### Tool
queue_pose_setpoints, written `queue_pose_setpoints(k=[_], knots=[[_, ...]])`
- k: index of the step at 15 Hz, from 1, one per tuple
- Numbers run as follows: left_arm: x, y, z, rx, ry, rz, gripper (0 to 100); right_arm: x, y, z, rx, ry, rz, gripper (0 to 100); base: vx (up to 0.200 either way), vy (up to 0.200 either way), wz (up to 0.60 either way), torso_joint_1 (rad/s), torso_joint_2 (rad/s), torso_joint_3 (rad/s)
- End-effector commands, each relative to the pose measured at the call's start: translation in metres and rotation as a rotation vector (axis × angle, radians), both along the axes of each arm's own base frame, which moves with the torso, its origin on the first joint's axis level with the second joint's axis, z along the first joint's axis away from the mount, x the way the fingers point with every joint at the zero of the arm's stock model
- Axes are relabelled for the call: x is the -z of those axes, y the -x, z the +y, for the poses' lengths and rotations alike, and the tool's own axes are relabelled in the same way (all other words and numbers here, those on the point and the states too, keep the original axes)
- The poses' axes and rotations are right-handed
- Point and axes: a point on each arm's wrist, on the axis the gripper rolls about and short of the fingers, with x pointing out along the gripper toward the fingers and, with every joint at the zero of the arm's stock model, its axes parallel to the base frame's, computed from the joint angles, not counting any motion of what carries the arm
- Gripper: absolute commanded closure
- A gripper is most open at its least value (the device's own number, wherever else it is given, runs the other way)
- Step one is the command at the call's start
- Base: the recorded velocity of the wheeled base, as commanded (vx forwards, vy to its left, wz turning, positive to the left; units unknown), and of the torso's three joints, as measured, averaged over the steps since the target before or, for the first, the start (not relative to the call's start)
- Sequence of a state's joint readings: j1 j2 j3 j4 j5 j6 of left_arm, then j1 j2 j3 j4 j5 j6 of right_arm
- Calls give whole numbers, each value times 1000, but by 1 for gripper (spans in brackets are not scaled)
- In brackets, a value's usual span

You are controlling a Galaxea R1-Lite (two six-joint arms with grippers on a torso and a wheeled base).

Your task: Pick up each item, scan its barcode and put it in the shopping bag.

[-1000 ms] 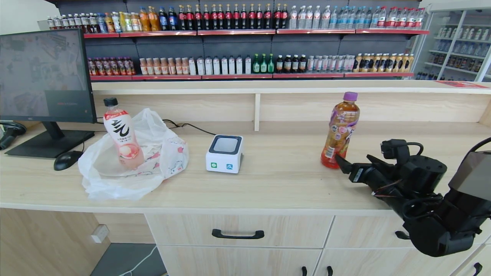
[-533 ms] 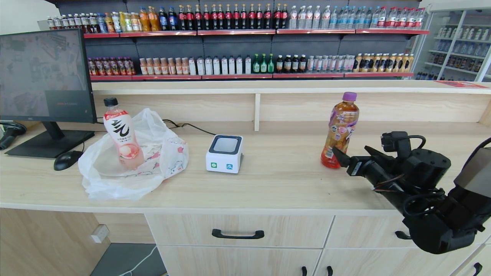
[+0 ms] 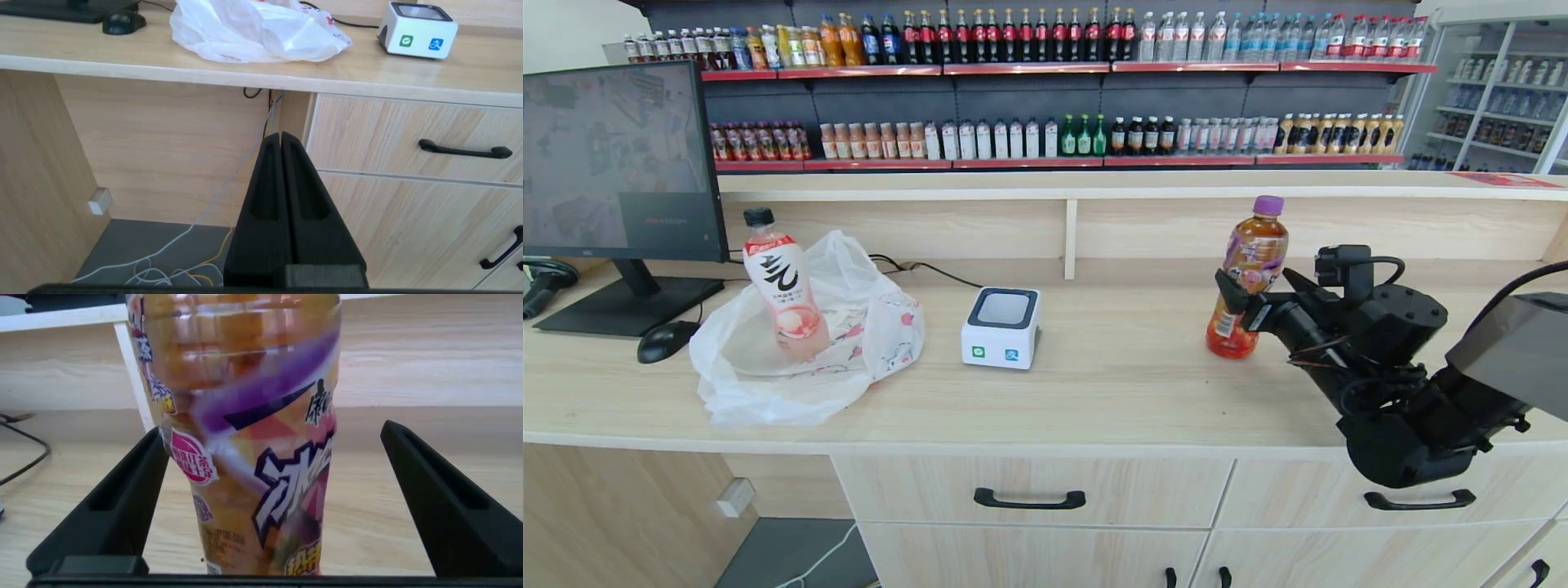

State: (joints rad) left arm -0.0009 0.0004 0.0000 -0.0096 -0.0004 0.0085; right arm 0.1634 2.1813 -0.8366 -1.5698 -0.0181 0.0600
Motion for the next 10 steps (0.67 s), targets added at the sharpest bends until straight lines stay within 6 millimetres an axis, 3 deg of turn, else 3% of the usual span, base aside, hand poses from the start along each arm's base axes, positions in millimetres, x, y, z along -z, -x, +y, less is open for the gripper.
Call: queue_pose_setpoints(k=[1,6,10], knots=[[0,0,0,2,-1,-2,100,10,-8,2,-2,3,13,0,0,0,0,0,0,0],[0,0,0,2,-2,-2,100,24,-21,4,-2,4,22,0,0,0,0,0,0,0],[-1,0,0,0,-18,-6,100,18,-33,8,-3,-9,-30,0,0,0,0,0,0,0]])
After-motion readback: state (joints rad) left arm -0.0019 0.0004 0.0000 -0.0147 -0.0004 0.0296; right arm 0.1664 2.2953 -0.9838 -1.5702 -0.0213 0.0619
